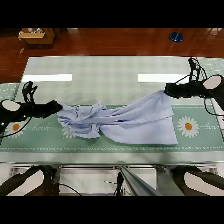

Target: Fold the shirts.

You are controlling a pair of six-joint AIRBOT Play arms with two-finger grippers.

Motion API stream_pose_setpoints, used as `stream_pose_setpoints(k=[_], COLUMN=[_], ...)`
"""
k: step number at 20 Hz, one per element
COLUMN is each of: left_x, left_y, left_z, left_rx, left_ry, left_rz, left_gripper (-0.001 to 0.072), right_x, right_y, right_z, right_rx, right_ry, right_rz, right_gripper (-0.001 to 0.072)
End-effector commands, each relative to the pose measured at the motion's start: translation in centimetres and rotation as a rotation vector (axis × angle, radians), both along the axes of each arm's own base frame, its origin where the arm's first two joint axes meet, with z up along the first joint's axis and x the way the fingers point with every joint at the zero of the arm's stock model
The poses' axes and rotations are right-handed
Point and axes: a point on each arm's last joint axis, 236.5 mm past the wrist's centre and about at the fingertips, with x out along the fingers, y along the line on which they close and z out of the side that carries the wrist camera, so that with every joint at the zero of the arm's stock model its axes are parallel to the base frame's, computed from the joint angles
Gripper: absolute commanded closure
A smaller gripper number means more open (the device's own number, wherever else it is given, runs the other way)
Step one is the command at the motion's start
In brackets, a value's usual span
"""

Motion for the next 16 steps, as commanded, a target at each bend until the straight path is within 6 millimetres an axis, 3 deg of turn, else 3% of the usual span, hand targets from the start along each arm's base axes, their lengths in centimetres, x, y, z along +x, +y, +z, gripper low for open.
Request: stream_pose_setpoints(k=[1, 3, 5, 7, 9, 11, 16], left_x=[-1.7, -3.4, -5.8, -9.0, -10.9, -10.9, -8.8], left_y=[1.3, 3.8, 4.9, 4.1, 2.1, 0.0, -2.0], left_z=[1.1, 1.9, 1.9, 0.9, -0.4, -1.1, -2.0], left_rx=[-0.001, 0.007, -0.05, -0.122, -0.189, -0.252, -0.275], left_ry=[0.089, 0.16, 0.234, 0.312, 0.35, 0.322, 0.264], left_rz=[-0.065, -0.063, -0.048, -0.084, -0.108, -0.118, -0.088], left_gripper=[0.0242, 0.0242, 0.0242, 0.0242, 0.0242, 0.0242, 0.0242], right_x=[-0.8, -1.0, -1.2, -1.2, -1.2, -1.2, -1.7], right_y=[0.4, 0.5, 0.5, 0.5, 0.5, 0.5, 0.7], right_z=[-0.3, -0.3, -0.4, -0.4, -0.4, -0.4, -0.6], right_rx=[0.011, 0.013, 0.011, 0.004, 0.002, 0.002, 0.007], right_ry=[0.034, 0.043, 0.047, 0.043, 0.043, 0.043, 0.062], right_rz=[0.017, 0.022, 0.028, 0.042, 0.046, 0.046, 0.056], right_gripper=[0.0702, 0.0702, 0.0702, 0.0702, 0.0702, 0.0702, 0.0702])
